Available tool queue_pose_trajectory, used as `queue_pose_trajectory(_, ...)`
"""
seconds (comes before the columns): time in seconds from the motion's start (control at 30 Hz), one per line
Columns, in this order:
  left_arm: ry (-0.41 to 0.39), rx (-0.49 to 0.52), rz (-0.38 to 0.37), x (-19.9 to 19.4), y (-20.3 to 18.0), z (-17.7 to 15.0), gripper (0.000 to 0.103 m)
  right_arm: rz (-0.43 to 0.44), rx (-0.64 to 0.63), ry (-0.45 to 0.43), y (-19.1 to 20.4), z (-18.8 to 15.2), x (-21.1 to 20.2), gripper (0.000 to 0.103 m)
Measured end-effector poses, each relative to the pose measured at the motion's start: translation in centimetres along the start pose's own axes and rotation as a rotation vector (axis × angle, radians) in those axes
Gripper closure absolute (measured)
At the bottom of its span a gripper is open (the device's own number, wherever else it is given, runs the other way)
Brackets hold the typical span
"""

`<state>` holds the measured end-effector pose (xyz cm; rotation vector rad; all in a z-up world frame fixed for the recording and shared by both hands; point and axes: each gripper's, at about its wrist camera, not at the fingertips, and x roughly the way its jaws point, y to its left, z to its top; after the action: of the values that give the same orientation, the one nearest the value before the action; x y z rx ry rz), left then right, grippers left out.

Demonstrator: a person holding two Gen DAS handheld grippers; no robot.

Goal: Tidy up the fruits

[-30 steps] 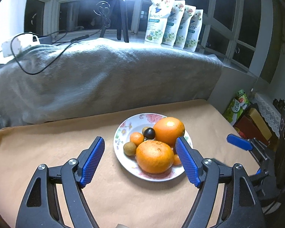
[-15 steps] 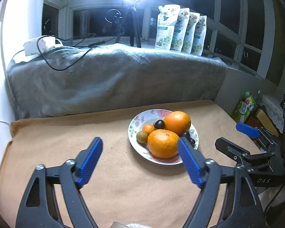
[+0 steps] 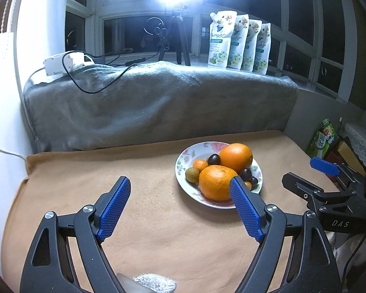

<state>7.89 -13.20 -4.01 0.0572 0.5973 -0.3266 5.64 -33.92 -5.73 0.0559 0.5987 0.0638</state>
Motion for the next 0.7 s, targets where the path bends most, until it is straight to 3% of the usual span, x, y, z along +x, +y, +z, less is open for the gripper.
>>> queue_pose_trajectory(0.7,-0.006,-0.006,0.01,-0.84,0.32,-0.17,0.019,-0.007,-0.004,0.01,-0.09,-0.06,0.17,0.0)
